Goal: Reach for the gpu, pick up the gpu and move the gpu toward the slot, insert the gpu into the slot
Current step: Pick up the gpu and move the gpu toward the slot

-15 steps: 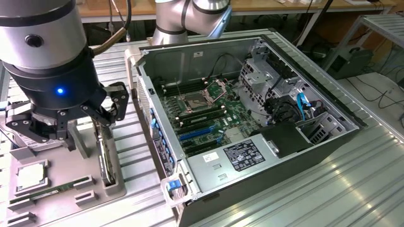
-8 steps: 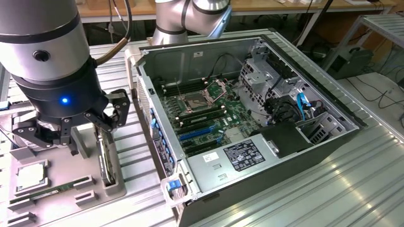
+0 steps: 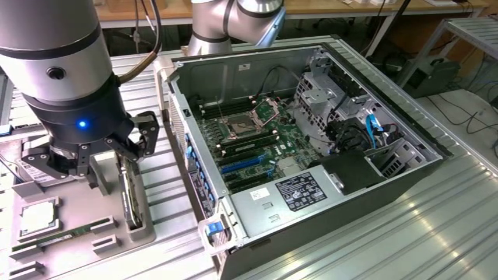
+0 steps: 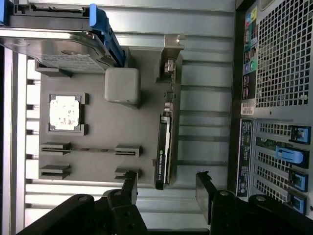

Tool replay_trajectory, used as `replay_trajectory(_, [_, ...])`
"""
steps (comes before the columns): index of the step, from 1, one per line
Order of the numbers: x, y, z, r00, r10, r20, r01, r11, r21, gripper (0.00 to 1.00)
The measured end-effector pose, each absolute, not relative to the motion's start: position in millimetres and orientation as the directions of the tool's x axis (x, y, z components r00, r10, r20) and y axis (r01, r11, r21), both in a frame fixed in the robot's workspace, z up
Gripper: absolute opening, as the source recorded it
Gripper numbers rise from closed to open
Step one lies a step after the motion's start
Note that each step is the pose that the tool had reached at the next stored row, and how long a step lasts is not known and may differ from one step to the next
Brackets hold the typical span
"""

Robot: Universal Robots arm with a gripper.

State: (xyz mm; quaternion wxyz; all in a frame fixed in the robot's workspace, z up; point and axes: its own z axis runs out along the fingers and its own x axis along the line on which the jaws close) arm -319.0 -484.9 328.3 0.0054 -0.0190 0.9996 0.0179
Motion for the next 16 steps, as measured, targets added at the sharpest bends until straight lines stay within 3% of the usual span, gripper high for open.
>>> replay_trajectory(16, [-319,-484,312,-0.999,-0.038,-0.011,-0.038,0.999,0.036,0.6])
